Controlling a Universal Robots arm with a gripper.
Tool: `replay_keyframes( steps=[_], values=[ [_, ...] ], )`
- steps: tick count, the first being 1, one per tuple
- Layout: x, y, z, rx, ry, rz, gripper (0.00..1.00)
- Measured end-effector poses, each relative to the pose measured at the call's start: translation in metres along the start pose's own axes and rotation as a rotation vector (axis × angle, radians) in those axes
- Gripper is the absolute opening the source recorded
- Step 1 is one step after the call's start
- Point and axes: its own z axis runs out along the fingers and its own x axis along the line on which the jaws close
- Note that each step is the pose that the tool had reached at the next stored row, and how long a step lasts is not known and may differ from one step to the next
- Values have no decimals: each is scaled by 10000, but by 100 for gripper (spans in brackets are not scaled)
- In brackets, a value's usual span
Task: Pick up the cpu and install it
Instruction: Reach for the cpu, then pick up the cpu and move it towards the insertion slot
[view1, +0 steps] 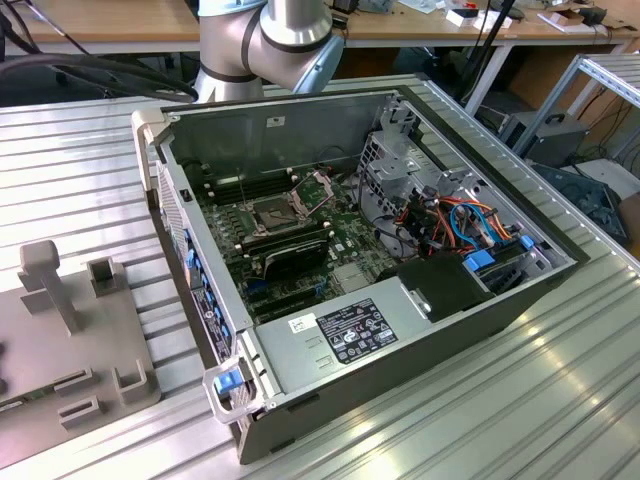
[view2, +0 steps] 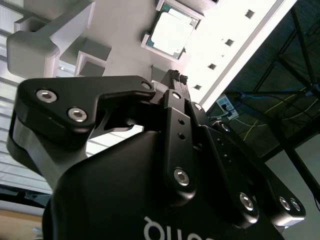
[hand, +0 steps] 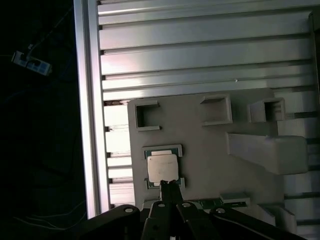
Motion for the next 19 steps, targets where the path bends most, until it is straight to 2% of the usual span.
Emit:
replay_keyframes(
  steps=[19],
  values=[
    [11,-13,31,0,0,-4,11]
  ],
)
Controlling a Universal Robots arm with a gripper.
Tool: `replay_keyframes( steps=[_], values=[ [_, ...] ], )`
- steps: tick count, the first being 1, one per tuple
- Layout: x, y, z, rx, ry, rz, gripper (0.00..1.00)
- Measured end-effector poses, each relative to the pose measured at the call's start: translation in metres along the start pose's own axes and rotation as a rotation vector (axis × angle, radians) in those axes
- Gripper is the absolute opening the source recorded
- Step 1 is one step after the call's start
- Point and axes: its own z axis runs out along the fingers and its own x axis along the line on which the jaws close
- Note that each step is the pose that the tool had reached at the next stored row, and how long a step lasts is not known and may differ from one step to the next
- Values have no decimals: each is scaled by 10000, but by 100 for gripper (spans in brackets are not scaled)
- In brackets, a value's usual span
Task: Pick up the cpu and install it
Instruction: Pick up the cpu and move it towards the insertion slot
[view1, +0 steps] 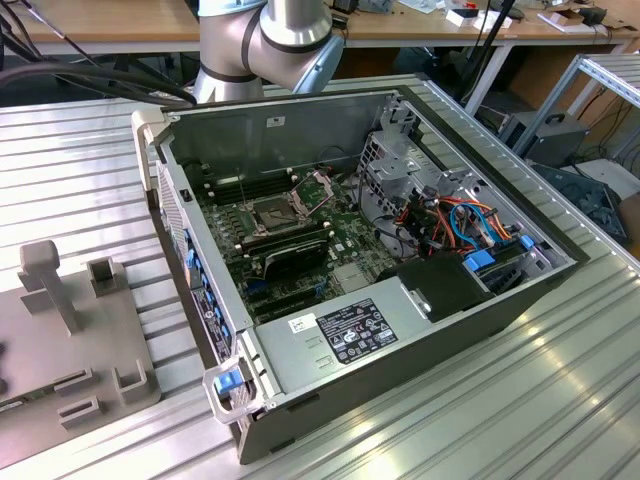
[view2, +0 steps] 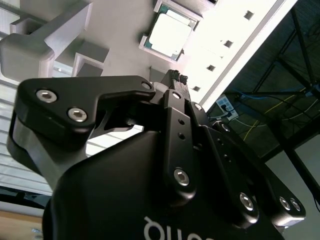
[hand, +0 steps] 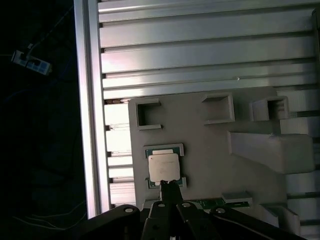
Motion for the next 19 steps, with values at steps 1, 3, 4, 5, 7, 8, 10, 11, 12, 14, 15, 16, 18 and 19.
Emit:
replay_keyframes(
  steps=[1,3,4,5,7,8,10,11,12,14,15,16,18,19],
  values=[
    [0,0,0,0,0,0,11],
    [0,0,0,0,0,0,11],
    [0,0,1,0,0,0,11],
    [0,0,1,0,0,0,11],
    [0,0,8,-2,-2,0,11],
    [0,-2,15,-1,-2,1,11],
    [-3,-7,69,-1,-1,0,11],
    [-4,-8,85,0,0,0,11],
    [-5,-8,106,-1,-1,0,11],
    [-7,-10,132,-1,-1,0,11],
    [-7,-10,141,0,0,0,11],
    [-8,-11,156,0,1,0,11],
    [-9,-12,186,0,-1,0,11],
    [-9,-13,195,0,0,-1,11]
  ],
)
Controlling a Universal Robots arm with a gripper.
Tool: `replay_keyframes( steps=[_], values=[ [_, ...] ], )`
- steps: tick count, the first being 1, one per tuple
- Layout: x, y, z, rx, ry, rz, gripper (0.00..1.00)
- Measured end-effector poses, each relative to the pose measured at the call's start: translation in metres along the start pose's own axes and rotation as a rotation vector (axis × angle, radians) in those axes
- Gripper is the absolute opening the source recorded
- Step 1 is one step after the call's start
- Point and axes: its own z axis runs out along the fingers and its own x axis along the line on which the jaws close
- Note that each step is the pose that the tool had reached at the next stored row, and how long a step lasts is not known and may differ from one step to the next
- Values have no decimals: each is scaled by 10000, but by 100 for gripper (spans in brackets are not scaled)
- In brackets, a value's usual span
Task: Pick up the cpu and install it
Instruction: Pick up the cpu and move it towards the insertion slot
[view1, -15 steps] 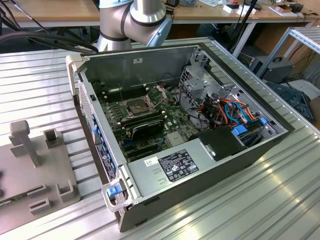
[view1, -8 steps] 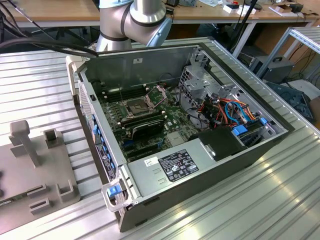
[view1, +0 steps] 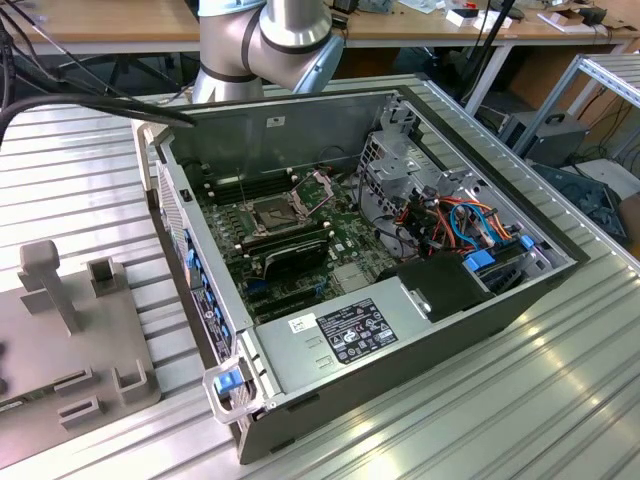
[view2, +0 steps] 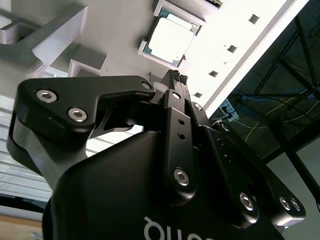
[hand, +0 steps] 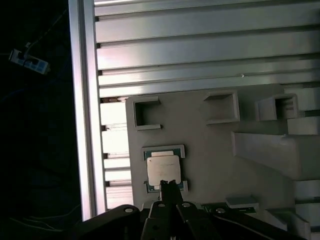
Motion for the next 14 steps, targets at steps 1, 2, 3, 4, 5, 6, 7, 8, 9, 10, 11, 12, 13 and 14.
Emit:
replay_keyframes(
  steps=[1,2,3,4,5,6,7,8,9,10,11,12,13,14],
  values=[
    [1,-1,8,0,1,-3,11],
    [4,-3,17,1,2,-6,11],
    [7,-5,26,2,2,-7,11],
    [10,-7,35,2,3,-10,11],
    [12,-8,45,0,0,-12,11],
    [13,-10,53,0,0,-15,11],
    [14,-12,62,1,0,-17,11],
    [16,-14,70,2,2,-19,11],
    [17,-16,78,1,1,-20,11],
    [17,-17,88,1,1,-21,11],
    [17,-18,89,3,3,-22,11],
    [16,-18,89,3,4,-23,11],
    [16,-18,90,3,4,-23,11],
    [16,-18,91,1,2,-23,11]
  ],
)
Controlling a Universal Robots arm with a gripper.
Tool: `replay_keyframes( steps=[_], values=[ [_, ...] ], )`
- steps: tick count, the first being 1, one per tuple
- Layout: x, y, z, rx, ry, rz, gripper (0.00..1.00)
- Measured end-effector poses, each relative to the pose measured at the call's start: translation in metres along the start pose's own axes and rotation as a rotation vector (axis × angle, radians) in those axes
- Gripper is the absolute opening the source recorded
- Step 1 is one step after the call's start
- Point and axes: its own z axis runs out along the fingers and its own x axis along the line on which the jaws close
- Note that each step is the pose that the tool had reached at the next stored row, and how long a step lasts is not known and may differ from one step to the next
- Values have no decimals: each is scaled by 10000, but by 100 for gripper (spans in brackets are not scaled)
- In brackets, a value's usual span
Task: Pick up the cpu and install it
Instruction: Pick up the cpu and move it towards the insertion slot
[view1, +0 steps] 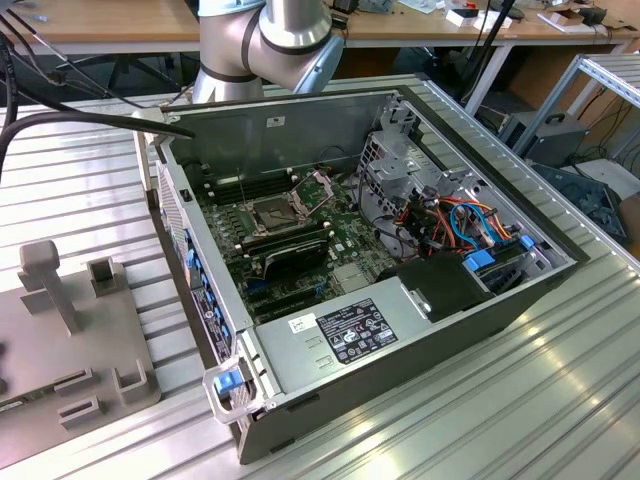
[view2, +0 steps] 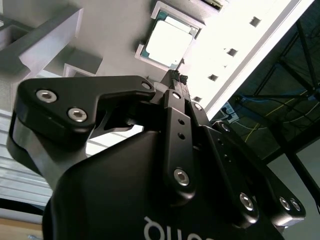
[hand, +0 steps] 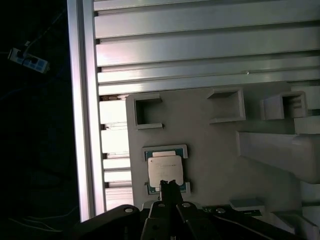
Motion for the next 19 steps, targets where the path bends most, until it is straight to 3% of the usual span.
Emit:
replay_keyframes(
  steps=[10,12,13,17,18,19],
  values=[
    [0,0,2,17,-2,0,11],
    [0,0,1,22,-2,0,24],
    [0,0,1,25,-2,0,24],
    [0,0,2,34,-4,1,48],
    [0,0,1,38,-4,1,48],
    [0,0,1,38,-4,1,60]
  ],
)
